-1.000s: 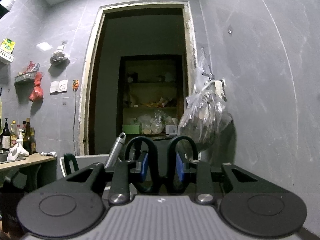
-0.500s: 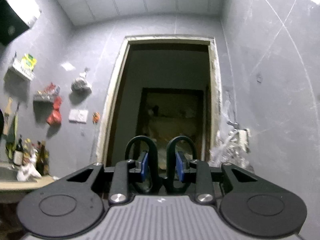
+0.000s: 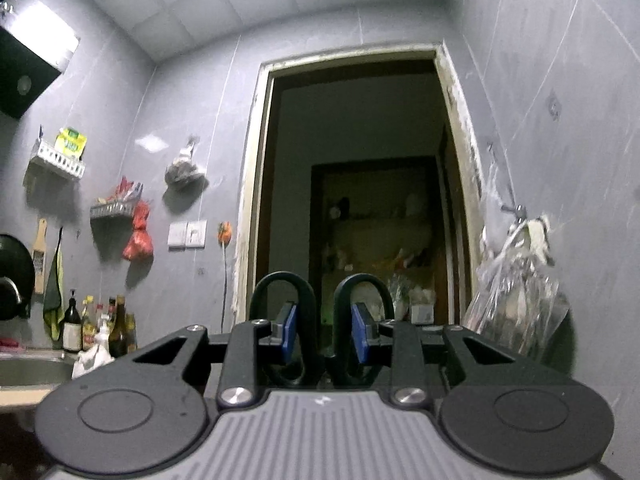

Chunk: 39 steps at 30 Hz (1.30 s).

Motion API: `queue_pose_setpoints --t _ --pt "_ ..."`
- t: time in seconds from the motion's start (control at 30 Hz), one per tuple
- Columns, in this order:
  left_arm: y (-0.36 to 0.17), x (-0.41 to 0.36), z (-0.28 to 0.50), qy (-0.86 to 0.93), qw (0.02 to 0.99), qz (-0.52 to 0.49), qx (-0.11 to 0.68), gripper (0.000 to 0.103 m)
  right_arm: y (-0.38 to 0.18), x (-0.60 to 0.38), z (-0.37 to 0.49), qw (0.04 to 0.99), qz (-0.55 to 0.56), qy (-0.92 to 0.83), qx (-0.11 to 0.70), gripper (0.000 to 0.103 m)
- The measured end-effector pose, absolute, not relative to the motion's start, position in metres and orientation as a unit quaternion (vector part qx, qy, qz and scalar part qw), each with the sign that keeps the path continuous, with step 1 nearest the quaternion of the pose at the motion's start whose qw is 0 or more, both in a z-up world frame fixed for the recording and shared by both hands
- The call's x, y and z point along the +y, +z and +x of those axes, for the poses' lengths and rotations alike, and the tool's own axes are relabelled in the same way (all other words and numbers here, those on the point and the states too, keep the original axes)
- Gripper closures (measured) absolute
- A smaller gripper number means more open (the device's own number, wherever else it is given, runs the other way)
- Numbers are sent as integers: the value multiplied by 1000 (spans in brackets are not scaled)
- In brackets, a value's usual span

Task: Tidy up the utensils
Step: 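Lower the scissors blades-first into the caddy with the right tool, then open the right tool to release the scissors and lift it away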

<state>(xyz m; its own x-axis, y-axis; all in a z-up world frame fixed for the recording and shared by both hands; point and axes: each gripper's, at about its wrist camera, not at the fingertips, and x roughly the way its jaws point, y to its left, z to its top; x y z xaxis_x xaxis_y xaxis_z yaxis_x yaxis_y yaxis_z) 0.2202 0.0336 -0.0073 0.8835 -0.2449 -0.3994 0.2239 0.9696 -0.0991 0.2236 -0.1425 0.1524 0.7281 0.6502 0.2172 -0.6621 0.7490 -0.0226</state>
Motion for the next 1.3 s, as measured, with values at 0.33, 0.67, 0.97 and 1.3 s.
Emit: queue_pose_setpoints --t 0.33,0.67,0.97,1.3 --pt "-8 33 220 -120 970 -24 209 26 123 -141 231 934 26 351 -61 70" --pt "-8 31 220 -119 970 -24 209 26 126 -146 219 933 23 352 -71 70" --pt "-8 31 220 -119 970 -24 209 26 122 -143 223 932 15 358 -56 70" --pt "-8 32 220 -120 970 -24 208 26 103 -136 226 934 -8 356 -23 70"
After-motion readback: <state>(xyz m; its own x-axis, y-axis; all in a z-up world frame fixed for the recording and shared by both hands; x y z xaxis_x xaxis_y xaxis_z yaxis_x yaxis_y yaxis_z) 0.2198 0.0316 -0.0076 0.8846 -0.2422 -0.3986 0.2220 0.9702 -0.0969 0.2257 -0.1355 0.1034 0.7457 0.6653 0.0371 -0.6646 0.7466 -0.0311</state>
